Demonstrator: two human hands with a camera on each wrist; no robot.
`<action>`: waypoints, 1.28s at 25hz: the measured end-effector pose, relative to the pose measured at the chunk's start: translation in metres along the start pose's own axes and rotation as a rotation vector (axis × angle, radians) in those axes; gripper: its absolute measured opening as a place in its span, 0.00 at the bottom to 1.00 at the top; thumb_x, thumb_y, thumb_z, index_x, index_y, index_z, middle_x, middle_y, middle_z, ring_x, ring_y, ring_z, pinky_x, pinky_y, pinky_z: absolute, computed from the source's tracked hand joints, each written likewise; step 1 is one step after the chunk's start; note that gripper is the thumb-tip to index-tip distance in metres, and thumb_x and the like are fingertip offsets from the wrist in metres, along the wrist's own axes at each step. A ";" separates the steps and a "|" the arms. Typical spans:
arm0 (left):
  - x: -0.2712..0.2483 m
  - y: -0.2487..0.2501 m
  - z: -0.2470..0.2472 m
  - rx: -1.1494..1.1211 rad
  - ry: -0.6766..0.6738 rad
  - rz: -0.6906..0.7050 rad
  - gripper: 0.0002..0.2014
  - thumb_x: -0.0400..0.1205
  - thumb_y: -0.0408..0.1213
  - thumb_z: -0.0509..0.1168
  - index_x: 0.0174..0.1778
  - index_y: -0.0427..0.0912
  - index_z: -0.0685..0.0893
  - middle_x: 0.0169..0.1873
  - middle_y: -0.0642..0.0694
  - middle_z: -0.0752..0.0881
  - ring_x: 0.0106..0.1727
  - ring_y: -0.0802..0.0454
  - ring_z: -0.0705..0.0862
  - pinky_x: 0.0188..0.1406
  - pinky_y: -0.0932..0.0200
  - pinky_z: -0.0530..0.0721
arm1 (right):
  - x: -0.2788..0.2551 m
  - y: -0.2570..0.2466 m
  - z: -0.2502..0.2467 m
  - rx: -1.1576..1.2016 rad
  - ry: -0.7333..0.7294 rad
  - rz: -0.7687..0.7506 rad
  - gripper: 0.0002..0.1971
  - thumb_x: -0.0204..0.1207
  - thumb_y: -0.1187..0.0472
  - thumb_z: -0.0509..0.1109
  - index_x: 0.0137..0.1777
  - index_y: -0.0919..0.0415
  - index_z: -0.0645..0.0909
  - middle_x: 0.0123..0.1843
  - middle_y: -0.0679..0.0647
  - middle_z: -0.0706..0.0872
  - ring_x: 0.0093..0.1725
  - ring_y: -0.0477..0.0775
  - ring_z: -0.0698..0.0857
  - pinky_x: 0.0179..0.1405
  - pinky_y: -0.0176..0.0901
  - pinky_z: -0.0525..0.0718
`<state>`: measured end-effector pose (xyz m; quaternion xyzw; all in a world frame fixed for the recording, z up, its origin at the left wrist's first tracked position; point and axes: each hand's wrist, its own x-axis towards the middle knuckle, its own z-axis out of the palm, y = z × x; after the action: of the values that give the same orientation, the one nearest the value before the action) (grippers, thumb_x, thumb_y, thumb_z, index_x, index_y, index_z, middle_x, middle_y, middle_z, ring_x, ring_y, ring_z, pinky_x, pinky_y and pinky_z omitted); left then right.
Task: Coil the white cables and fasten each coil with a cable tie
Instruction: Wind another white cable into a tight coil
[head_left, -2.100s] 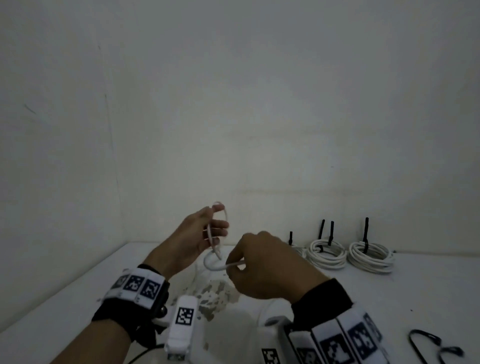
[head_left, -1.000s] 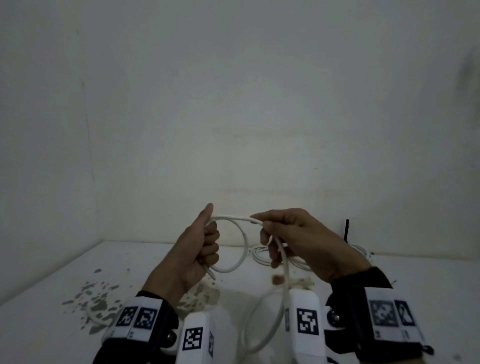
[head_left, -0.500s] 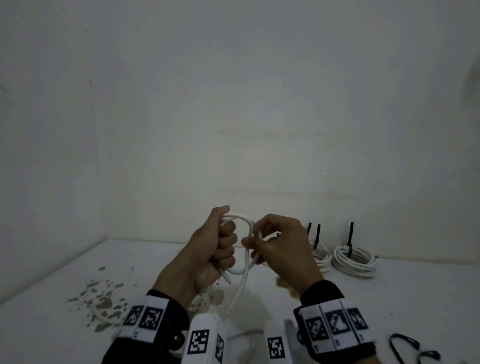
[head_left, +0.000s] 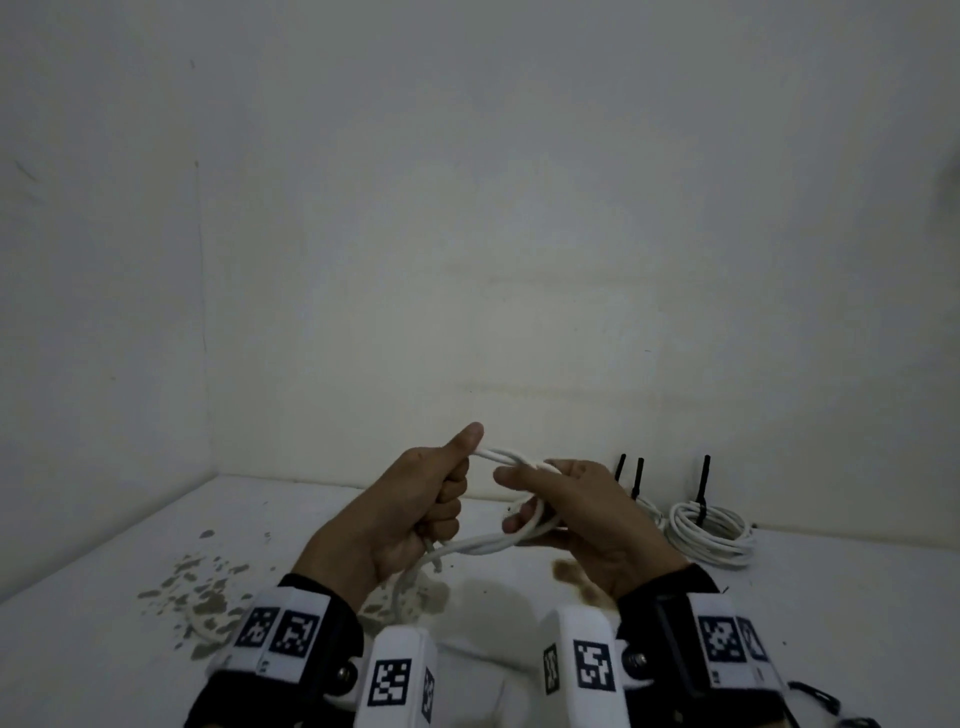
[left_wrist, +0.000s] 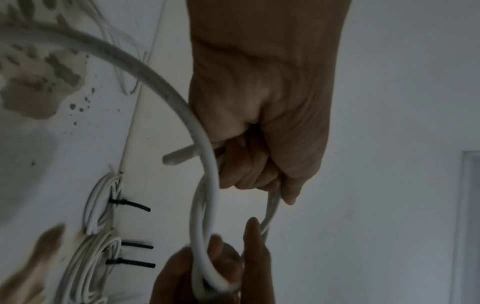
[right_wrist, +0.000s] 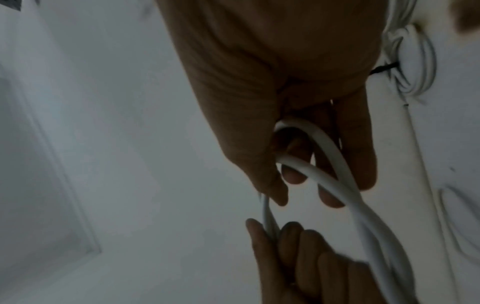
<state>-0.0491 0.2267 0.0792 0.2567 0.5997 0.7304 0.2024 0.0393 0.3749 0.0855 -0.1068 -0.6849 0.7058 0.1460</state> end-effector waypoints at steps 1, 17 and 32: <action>0.001 -0.002 -0.003 0.040 0.011 0.003 0.25 0.73 0.57 0.69 0.21 0.51 0.62 0.21 0.52 0.56 0.18 0.57 0.53 0.17 0.64 0.54 | 0.000 -0.002 -0.003 -0.007 0.006 0.011 0.09 0.70 0.63 0.81 0.39 0.68 0.85 0.30 0.62 0.84 0.32 0.59 0.88 0.39 0.48 0.90; 0.010 -0.007 -0.036 0.109 0.160 0.042 0.25 0.79 0.56 0.67 0.26 0.50 0.62 0.21 0.52 0.57 0.19 0.57 0.54 0.18 0.64 0.55 | 0.003 -0.003 -0.019 0.349 0.135 0.040 0.26 0.76 0.46 0.75 0.23 0.55 0.69 0.17 0.51 0.67 0.17 0.51 0.69 0.28 0.44 0.82; 0.013 -0.022 -0.072 0.086 0.216 -0.003 0.25 0.76 0.58 0.67 0.22 0.51 0.62 0.20 0.54 0.57 0.17 0.58 0.55 0.15 0.66 0.55 | -0.019 -0.030 -0.020 -0.374 0.118 -0.192 0.18 0.82 0.53 0.69 0.37 0.66 0.86 0.14 0.46 0.65 0.16 0.47 0.62 0.19 0.36 0.63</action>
<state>-0.1042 0.1838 0.0490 0.1840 0.6493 0.7270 0.1265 0.0663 0.3875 0.1133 -0.1075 -0.8013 0.5417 0.2302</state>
